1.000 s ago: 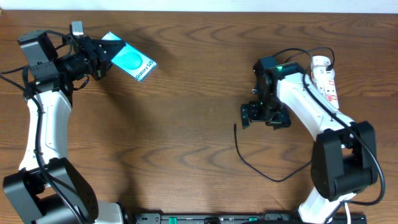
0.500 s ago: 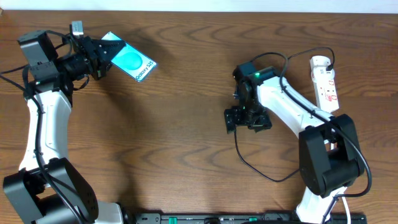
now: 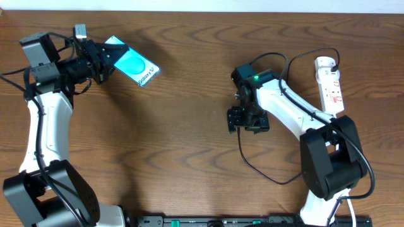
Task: Plug charger to phone and switch on socket
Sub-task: 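Lower the right gripper over the black cable's connector end, then grasp the cable connector with the right gripper and lift it, then move the held connector toward the phone's bottom port in the left gripper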
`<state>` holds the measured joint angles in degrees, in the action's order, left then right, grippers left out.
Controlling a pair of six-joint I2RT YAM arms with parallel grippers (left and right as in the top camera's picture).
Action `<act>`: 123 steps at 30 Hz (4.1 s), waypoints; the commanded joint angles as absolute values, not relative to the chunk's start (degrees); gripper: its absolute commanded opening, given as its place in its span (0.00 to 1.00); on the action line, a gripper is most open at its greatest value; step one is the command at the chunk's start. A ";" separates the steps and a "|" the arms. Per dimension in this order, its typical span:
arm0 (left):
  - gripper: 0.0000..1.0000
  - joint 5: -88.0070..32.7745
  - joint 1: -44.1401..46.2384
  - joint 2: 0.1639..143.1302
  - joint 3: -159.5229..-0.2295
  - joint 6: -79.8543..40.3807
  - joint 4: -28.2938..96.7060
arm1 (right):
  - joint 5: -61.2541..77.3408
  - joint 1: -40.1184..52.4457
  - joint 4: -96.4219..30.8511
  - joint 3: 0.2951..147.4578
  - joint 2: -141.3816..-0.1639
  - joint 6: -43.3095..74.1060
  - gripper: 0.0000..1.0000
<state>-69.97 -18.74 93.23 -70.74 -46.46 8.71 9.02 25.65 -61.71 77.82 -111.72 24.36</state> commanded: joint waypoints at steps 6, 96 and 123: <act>0.07 -71.37 -18.79 92.86 -71.46 -45.63 8.78 | 8.10 28.71 -60.80 77.82 -117.05 26.79 0.70; 0.07 -86.48 -18.79 92.86 -71.46 -44.80 -0.54 | 77.12 32.88 -70.04 108.75 -117.25 -23.38 0.01; 0.07 -90.02 -13.17 92.84 -71.48 -45.08 -4.01 | 80.05 32.93 -60.20 108.73 -117.25 -16.69 0.01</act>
